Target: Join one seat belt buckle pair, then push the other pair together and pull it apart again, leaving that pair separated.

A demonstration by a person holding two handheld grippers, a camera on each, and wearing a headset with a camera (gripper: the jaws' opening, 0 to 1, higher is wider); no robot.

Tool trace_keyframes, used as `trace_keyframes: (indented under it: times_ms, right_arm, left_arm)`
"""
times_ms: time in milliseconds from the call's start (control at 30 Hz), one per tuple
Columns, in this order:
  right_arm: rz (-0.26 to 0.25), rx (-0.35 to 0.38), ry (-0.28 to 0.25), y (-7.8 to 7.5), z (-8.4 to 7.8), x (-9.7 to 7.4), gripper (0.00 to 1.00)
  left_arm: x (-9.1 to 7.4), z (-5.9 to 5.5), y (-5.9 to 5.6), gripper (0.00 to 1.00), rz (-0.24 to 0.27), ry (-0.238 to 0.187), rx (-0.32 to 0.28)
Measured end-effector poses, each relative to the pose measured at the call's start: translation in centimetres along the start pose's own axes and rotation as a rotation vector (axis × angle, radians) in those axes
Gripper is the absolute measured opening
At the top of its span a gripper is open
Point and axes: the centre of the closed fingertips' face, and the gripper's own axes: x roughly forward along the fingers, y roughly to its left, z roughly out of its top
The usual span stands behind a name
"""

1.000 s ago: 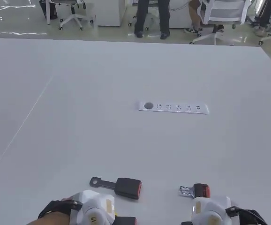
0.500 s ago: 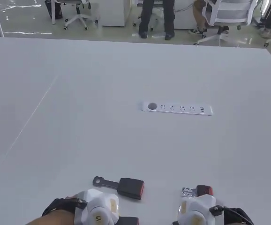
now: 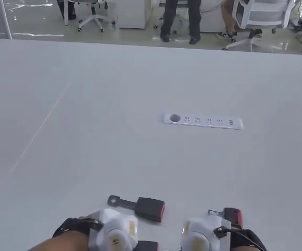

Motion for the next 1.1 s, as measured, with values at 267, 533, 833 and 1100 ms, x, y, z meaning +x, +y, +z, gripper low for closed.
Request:
trace_keyframes:
  times_ms: [267, 533, 833, 1100]
  right_arm:
    - [0.002, -0.003, -0.021, 0.2, 1.5, 0.5, 0.37]
    - [0.001, -0.005, -0.026, 0.2, 2.3, 0.8, 0.37]
    - [-0.006, 0.007, -0.012, 0.2, 3.0, 1.0, 0.34]
    - [-0.003, 0.010, -0.054, 0.4, 4.1, 1.3, 0.34]
  left_arm:
    - [0.1, 0.0, 0.1, 0.35, 0.000, 0.004, 0.000]
    - [0.1, 0.1, 0.2, 0.35, -0.002, 0.013, 0.004]
    - [0.1, 0.3, 0.1, 0.33, -0.007, 0.027, 0.015]
    - [0.2, 0.3, 0.0, 0.33, -0.024, 0.041, 0.056]
